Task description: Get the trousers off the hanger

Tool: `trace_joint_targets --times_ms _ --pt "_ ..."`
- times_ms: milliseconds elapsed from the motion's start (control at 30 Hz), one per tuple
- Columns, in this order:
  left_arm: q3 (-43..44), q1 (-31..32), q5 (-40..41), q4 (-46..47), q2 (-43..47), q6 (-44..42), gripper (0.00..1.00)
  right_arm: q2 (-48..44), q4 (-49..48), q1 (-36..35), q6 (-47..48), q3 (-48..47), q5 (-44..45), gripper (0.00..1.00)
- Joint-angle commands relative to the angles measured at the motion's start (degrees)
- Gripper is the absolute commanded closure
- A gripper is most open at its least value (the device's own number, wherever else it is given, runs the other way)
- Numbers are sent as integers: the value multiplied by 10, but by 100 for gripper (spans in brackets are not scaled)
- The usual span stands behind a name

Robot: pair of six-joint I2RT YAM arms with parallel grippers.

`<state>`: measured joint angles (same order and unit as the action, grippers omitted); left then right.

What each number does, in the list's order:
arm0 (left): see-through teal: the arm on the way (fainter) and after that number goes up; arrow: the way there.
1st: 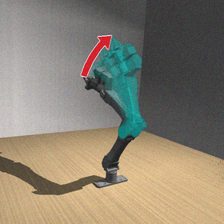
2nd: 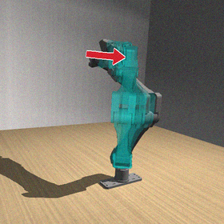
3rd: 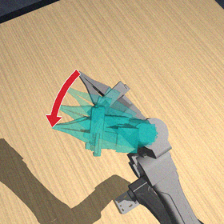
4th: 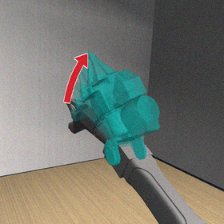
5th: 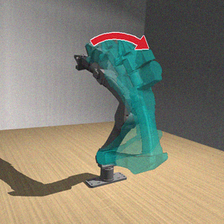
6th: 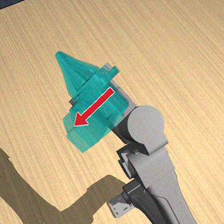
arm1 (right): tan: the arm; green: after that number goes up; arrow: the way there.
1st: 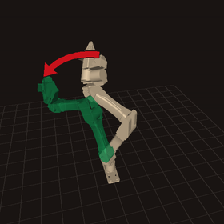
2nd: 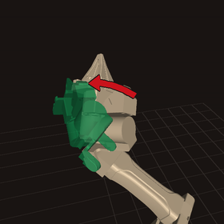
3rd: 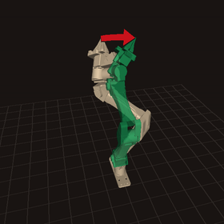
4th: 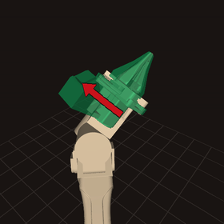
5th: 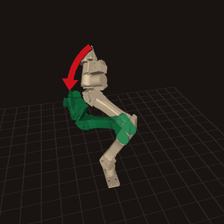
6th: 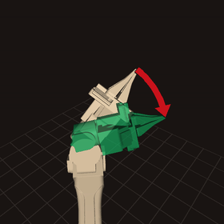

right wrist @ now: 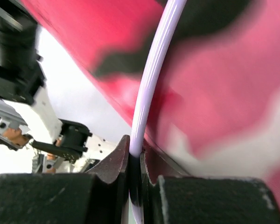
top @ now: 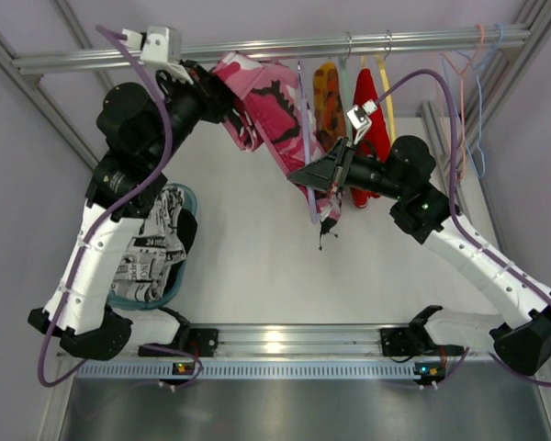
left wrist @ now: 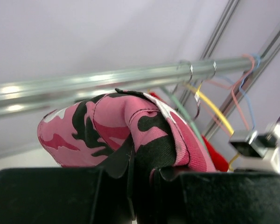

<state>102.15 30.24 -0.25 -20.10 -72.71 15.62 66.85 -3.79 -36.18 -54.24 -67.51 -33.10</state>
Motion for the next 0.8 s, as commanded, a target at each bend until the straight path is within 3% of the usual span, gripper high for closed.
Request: trace_joint_targets --times_ms 0,133,367,567,767 --pt "122 -28 14 148 16 34 100 -17 -11 15 46 26 3 100" --pt "213 -44 17 147 -1 34 100 -29 -2 15 61 60 -7 100" --pt "249 -102 28 147 12 64 100 -47 6 13 86 106 -30 100" --pt "203 -168 58 139 81 48 100 -64 2 8 104 115 -84 100" --pt "63 -252 131 135 212 -27 100 -78 26 7 115 115 -131 100"
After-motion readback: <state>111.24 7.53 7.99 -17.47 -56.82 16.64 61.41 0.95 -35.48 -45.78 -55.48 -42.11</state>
